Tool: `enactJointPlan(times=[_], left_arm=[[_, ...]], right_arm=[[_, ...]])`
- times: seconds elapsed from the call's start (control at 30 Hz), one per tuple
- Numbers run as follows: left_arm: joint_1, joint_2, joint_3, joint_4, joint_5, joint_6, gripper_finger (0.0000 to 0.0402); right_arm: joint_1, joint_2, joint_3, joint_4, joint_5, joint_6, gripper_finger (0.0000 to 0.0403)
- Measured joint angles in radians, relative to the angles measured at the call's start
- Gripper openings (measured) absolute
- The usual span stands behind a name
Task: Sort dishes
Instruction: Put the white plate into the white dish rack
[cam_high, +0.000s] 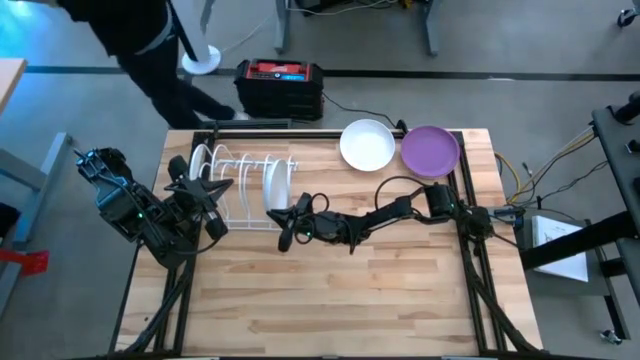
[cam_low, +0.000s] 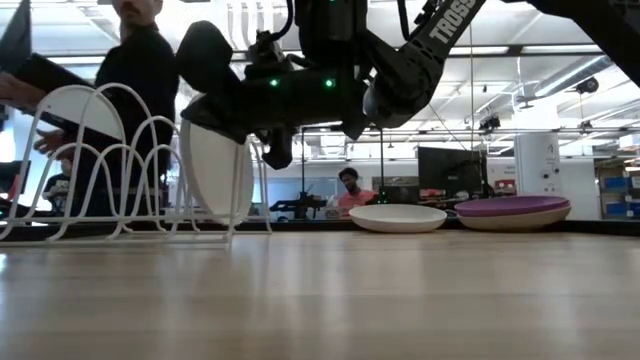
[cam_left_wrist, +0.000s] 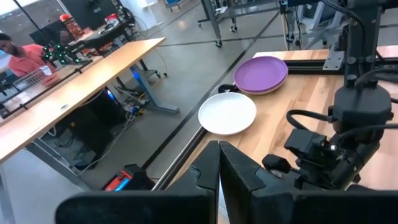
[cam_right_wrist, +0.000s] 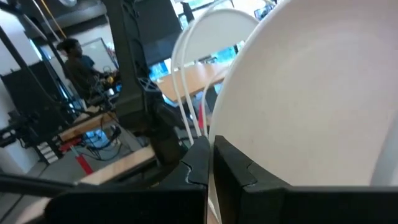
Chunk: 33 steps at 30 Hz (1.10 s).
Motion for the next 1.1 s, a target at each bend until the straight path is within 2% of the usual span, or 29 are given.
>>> enactJointPlan(times=[0.73, 1.1], left_arm=[[0.000, 0.000, -0.007, 0.004, -0.001, 0.003, 0.0000], [0.000, 0.000, -0.007, 0.009, -0.001, 0.003, 0.0000]], right_arm=[[0.000, 0.000, -0.008, -0.031, -0.001, -0.035, 0.0000], [0.000, 0.000, -0.008, -0.030, -0.001, -0.034, 0.0039]])
